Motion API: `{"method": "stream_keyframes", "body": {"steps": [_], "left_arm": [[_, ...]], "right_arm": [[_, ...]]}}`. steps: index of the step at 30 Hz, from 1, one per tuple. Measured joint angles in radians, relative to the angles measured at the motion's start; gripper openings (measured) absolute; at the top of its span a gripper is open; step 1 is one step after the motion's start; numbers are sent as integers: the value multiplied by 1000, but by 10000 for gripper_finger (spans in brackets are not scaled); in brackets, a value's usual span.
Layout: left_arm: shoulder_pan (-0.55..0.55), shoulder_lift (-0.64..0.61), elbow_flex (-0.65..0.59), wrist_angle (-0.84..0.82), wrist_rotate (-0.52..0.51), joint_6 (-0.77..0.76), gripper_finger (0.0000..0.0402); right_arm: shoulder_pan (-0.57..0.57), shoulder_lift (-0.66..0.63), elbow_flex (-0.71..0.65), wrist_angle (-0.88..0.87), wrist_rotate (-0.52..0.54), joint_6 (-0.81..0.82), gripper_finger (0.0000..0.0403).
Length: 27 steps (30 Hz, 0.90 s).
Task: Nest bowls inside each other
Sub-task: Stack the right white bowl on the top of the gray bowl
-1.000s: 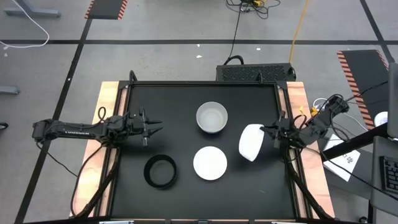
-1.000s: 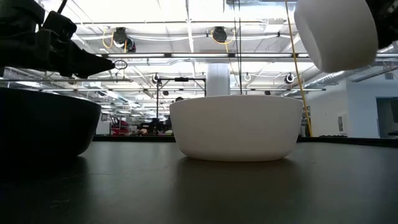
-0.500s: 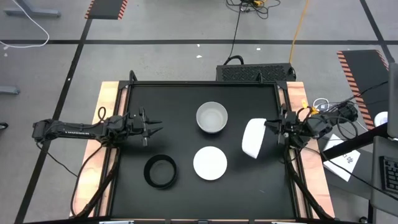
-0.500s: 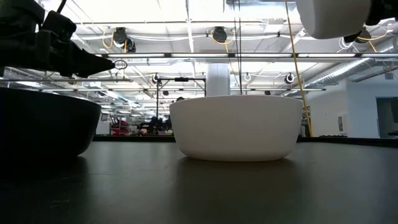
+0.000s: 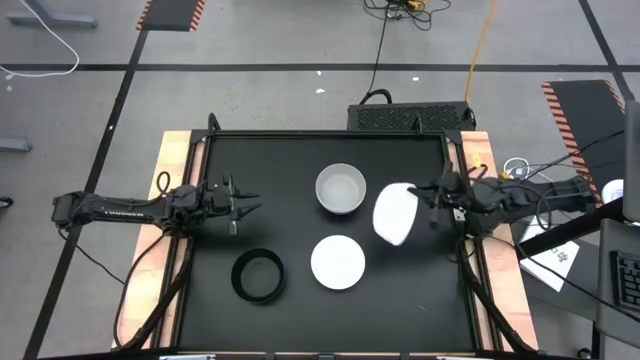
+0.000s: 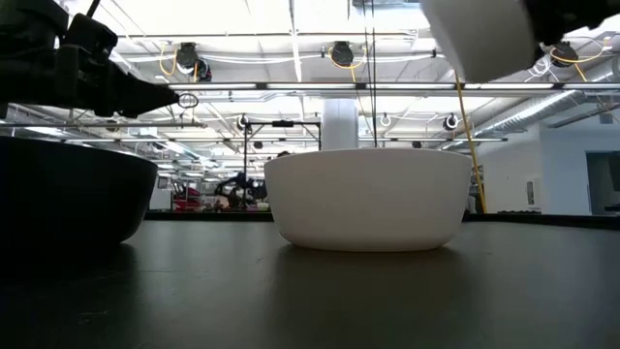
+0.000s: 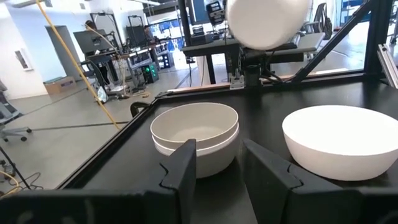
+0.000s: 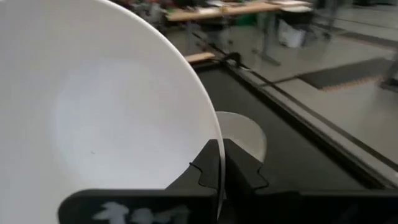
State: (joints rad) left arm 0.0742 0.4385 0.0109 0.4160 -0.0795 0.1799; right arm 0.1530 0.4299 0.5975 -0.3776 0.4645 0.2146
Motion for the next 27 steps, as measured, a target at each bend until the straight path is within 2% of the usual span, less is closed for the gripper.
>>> {"method": "stream_keyframes", "body": {"steps": [2,6,10,13,16,20,27], "left_arm": [[0,0,0,2,0,0,127],[0,0,0,2,0,-1,127],[0,0,0,2,1,-4,127],[0,0,0,1,1,-5,127],[0,0,0,0,1,-5,127],[0,0,0,-4,2,-4,127],[0,0,0,-35,1,3,127]], "right_arm": [[-65,50,35,-6,-57,-9,0],[-214,155,105,17,-302,-54,0],[-376,273,173,31,-427,-104,0],[-515,368,227,52,-635,-123,0],[-635,466,273,92,-784,-124,0],[-752,593,350,89,-880,-161,0],[-835,820,528,-31,-888,-266,0]]}}
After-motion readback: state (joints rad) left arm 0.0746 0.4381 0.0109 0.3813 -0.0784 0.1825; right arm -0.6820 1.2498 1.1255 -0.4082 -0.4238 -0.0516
